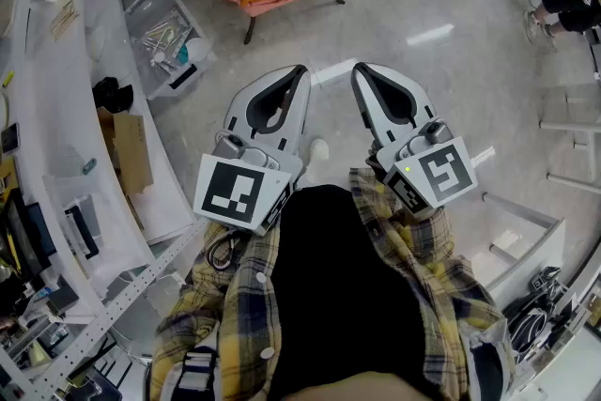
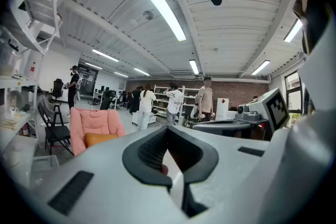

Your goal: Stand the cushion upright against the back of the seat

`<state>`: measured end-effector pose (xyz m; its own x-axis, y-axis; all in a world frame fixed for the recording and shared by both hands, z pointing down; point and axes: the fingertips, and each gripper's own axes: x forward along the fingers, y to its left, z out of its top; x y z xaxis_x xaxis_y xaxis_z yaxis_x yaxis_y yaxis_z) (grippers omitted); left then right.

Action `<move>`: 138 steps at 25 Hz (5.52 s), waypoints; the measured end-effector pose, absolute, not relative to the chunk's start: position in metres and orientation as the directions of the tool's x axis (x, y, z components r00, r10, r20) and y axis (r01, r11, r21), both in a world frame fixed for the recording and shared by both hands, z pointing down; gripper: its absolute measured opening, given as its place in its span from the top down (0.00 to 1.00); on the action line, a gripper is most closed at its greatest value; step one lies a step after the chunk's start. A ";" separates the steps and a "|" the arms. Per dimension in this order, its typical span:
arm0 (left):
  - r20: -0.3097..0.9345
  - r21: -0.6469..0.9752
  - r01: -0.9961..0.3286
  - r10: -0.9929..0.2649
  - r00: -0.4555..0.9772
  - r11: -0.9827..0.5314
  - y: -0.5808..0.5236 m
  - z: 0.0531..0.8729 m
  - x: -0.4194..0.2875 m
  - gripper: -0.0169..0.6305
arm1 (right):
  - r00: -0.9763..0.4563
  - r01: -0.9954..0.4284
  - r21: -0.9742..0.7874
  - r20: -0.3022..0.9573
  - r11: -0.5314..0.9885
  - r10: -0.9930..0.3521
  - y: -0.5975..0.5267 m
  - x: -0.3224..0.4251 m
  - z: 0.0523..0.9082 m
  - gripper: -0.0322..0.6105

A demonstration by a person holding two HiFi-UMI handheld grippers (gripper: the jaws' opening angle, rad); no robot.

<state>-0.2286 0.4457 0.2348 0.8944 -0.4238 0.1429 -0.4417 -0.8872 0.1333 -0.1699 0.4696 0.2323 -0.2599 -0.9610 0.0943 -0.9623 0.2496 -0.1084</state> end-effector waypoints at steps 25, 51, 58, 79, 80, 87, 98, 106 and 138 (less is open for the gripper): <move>0.180 0.100 -0.504 -0.483 0.857 -0.858 0.435 0.242 -0.185 0.97 | -0.288 -0.949 -0.158 0.093 0.272 -0.953 0.453 -0.119 0.243 0.92; 0.167 0.131 -0.448 -0.426 0.889 -0.885 0.209 0.254 -0.155 0.97 | -0.206 -0.969 -0.160 0.121 0.186 -0.971 0.234 -0.081 0.252 0.92; 0.197 0.139 -0.440 -0.411 0.890 -0.887 0.177 0.266 -0.147 0.97 | -0.177 -0.971 -0.184 0.136 0.151 -0.975 0.204 -0.066 0.264 0.92; 0.193 0.137 -0.631 -0.604 0.773 -0.764 0.083 0.254 -0.023 0.97 | -0.338 -0.932 -0.188 0.151 0.309 -0.929 0.109 0.081 0.253 0.92; 0.191 0.134 -0.647 -0.621 0.760 -0.750 0.080 0.254 -0.017 0.97 | -0.355 -0.927 -0.187 0.149 0.326 -0.923 0.106 0.088 0.253 0.92; 0.205 0.136 -0.759 -0.731 0.650 -0.637 0.079 0.261 0.011 0.97 | -0.483 -0.870 -0.206 0.168 0.449 -0.859 0.105 0.129 0.259 0.92; 0.273 0.134 -0.841 -0.796 0.540 -0.524 0.072 0.279 0.001 0.97 | -0.575 -0.811 -0.253 0.175 0.528 -0.799 0.075 0.132 0.272 0.92; 0.276 0.157 -0.847 -0.801 0.531 -0.507 0.031 0.289 -0.007 0.97 | -0.586 -0.806 -0.244 0.199 0.539 -0.785 0.034 0.124 0.279 0.92; 0.383 0.282 -0.845 -0.754 0.533 -0.454 -0.106 0.345 -0.037 0.97 | -0.628 -0.778 -0.238 0.311 0.581 -0.713 -0.118 0.072 0.316 0.92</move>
<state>-0.0367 -0.1061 0.3447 0.5334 -0.7543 0.3828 -0.8450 -0.4544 0.2819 0.0715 -0.1177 0.3156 -0.6280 -0.7131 0.3115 -0.7781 0.5811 -0.2384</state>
